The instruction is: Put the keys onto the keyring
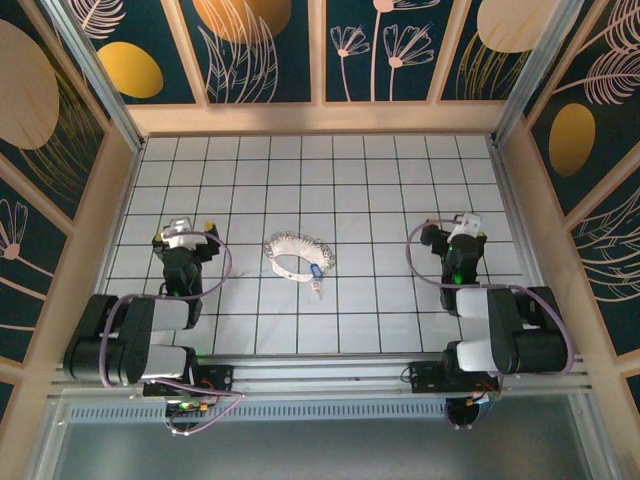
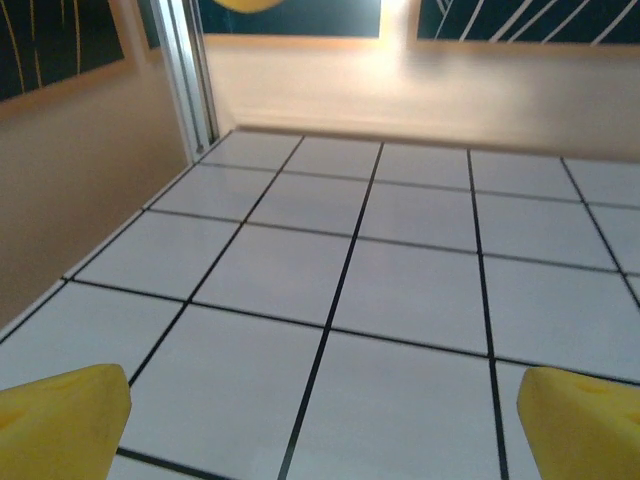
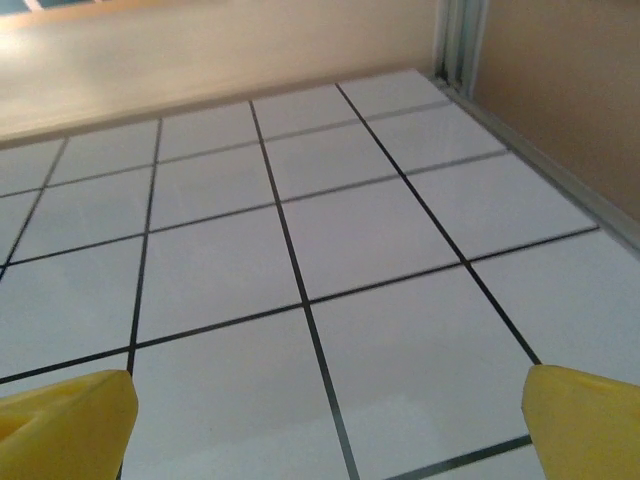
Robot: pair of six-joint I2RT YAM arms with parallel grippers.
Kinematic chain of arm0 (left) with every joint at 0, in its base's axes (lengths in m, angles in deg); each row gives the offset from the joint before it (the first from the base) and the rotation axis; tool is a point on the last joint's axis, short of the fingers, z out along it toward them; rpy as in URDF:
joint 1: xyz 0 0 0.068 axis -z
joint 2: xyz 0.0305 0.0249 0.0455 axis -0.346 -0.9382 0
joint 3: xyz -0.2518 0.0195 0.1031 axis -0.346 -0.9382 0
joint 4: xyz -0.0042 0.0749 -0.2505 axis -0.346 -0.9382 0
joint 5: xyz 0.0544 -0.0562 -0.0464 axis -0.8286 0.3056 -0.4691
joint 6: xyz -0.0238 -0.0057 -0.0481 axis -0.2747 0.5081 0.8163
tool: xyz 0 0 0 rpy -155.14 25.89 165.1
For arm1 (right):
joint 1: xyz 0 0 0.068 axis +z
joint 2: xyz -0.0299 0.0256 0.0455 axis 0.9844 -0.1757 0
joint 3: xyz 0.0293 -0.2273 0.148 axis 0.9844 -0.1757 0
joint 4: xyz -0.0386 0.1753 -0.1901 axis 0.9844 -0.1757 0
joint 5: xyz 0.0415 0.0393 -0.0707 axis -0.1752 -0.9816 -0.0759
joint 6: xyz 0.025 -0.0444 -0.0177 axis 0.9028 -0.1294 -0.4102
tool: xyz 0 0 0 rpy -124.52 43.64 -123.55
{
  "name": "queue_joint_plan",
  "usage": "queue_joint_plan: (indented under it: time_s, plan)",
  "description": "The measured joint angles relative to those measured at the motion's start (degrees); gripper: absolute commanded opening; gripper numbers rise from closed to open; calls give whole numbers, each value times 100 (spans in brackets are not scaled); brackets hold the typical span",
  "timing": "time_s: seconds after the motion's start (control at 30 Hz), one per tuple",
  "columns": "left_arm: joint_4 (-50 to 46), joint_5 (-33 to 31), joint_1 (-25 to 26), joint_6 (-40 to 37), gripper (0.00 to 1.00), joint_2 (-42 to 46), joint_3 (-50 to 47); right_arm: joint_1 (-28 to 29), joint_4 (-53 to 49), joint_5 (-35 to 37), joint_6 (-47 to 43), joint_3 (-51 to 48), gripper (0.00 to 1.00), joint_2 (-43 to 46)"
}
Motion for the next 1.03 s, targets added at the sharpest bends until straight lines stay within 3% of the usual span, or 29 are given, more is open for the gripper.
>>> queue_joint_plan:
  time_s: [0.17,0.4,1.03]
  plan:
    - [745,221,-31,-85,99,-651,2,-68,1582,-382,-278,-374,99,-883]
    - [713,837,-352,-92,99,-656,372,-625,1346,-1222,-234,175,99,-986]
    - [479,1054,-457,-28,98,-656,503,-505,1228,-1305,-234,190,99,-986]
